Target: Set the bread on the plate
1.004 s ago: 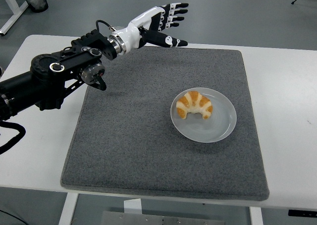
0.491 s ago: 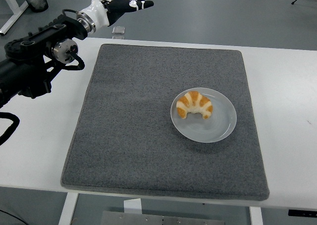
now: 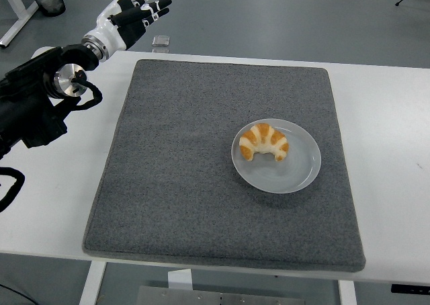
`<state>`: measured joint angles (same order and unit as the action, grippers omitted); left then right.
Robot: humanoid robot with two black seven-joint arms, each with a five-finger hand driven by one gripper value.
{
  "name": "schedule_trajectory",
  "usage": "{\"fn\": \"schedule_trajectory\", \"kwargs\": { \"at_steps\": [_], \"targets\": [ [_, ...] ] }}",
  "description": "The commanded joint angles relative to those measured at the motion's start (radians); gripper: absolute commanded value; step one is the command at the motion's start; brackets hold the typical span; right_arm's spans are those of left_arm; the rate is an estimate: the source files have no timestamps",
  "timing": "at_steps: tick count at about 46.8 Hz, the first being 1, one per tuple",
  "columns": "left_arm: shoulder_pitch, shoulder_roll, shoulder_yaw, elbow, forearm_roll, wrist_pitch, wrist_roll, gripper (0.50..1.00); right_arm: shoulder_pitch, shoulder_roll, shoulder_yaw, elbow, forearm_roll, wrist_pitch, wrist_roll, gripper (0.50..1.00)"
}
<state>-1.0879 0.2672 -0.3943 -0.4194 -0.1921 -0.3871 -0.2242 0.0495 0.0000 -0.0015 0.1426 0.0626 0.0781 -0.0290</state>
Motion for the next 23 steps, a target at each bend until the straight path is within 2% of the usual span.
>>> {"fn": "schedule_trajectory", "kwargs": {
  "at_steps": [1,23],
  "targets": [
    [0.006,-0.002,-0.001,-0.002,-0.003,-0.001,-0.001,0.992,0.001,0.000,0.000,0.000,-0.001,0.000,0.000,0.954],
    [0.013,-0.005,-0.001,-0.001,0.003,-0.001,-0.003,0.992,0.000,0.000,-0.002,0.000,-0.001,0.002,0.001,0.952]
  ]
}}
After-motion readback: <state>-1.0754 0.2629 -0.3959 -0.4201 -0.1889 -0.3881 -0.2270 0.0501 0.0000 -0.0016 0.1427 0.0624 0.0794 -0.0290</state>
